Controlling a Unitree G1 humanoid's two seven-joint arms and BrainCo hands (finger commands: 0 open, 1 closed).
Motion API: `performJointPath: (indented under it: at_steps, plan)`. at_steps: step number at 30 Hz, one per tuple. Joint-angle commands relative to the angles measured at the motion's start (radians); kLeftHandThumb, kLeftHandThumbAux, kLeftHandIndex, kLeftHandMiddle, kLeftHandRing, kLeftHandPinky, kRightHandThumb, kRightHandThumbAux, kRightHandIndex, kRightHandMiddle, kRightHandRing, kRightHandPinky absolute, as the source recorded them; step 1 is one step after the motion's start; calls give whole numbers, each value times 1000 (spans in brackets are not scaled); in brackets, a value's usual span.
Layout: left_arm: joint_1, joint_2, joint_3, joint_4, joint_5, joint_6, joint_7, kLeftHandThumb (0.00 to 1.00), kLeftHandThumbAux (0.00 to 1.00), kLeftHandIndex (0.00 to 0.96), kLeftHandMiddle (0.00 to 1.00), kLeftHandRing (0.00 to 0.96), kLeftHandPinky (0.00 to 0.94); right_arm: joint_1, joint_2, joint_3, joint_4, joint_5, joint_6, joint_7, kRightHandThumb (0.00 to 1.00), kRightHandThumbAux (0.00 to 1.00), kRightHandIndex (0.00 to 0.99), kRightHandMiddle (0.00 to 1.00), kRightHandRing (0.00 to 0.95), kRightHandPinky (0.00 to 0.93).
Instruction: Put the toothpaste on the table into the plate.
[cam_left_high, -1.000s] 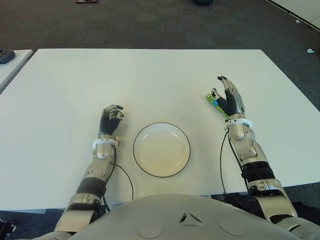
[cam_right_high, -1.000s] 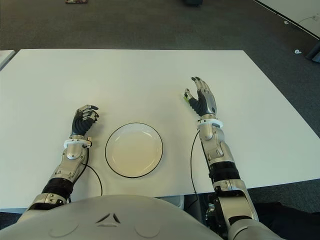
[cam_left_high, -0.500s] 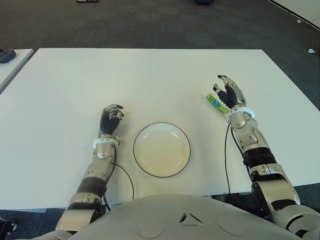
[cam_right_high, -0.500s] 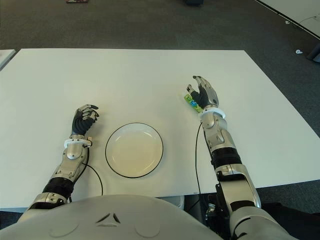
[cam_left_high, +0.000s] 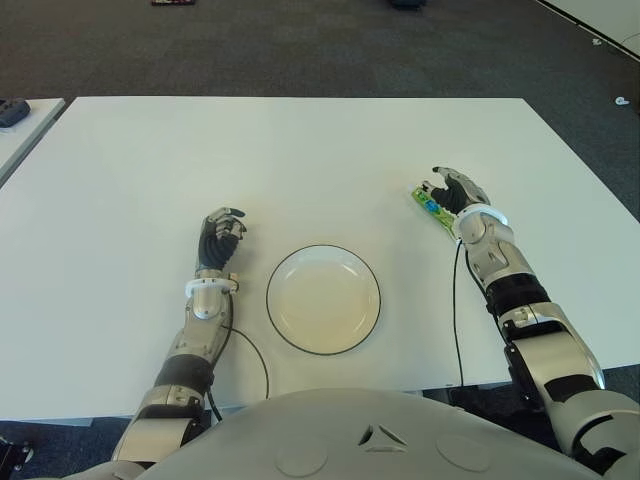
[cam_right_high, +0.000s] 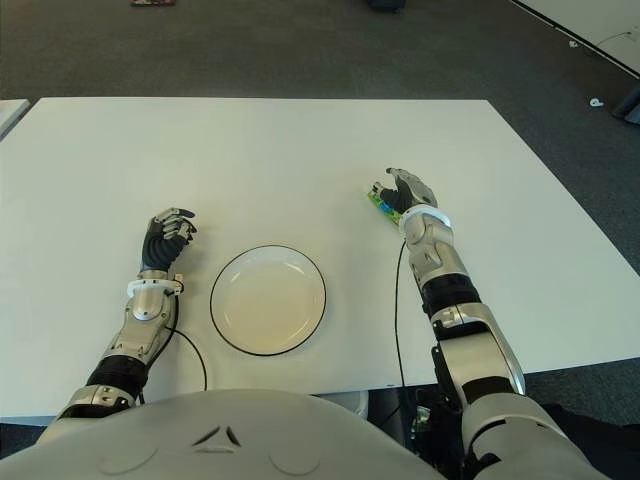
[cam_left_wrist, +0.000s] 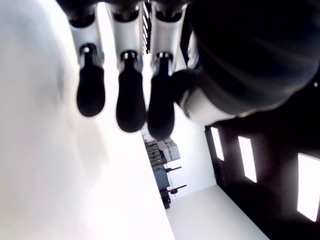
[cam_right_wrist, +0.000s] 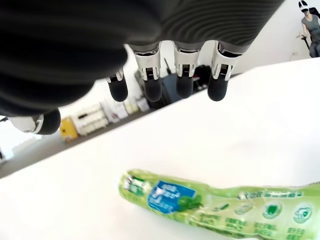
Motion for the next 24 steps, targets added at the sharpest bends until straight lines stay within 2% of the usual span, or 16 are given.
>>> performJointPath:
  at_steps: [1,9,15,24]
  plan:
    - [16,-10,4,51,-30,-15,-34,698,719,439,711,695,636,-54,-6,41,75,-19,30,35,515,173,0,0,0,0]
    - [10,-11,14,75,-64,-56,-56,696,719,439,707,690,640,-150,6,105,268,-26,9,39,475,179,0,0,0,0]
    - [13,-13,18,76,-56,-69,-46,696,718,439,712,691,648,-172,8,130,317,-19,2,39,462,189,0,0,0,0]
    - [20,-16,24,71,-62,-86,-51,696,718,440,716,697,654,-194,10,192,379,-34,-11,86,413,228,0,0,0,0]
